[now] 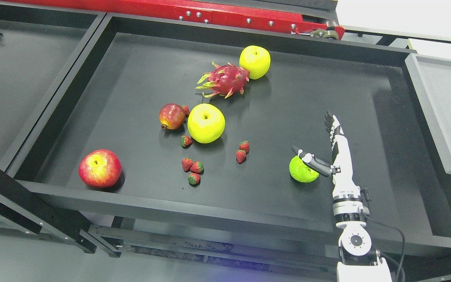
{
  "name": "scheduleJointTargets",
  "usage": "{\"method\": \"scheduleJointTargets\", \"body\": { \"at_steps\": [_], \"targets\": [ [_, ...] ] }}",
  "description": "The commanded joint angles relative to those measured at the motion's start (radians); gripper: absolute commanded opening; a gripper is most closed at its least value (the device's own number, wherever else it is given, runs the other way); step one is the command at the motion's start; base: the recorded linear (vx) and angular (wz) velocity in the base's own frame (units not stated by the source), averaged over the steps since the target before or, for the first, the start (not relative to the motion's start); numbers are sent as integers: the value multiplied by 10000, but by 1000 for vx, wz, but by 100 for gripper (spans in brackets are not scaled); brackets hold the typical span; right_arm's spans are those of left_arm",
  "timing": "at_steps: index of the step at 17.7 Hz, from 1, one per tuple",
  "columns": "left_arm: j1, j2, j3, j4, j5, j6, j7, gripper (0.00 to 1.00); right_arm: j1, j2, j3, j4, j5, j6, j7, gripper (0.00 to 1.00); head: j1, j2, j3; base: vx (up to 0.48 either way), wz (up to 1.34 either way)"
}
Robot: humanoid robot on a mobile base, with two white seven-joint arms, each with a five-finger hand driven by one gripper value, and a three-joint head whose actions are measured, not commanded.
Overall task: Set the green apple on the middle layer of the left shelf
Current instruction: 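Lower the apple onto the shelf and open the right hand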
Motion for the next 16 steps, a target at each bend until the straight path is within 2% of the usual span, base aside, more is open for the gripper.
{"method": "scheduleJointTargets", "body": {
  "at_steps": [1, 5, 16],
  "targets": [
    [-1, 175, 1, 0, 1, -18, 0, 100, 1054, -175, 396, -1501, -384, 52, -374, 100, 0, 0, 0, 0, 0],
    [-1, 175, 1, 0, 1, -17, 0, 100, 1086, -175, 397, -1595, -399, 496, -1265, 100, 0, 0, 0, 0, 0],
    [-1, 175, 1, 0, 1, -2, 0, 100, 1224, -175, 442, -1610, -997, 589, -959, 100, 0, 0, 0, 0, 0]
  ]
}}
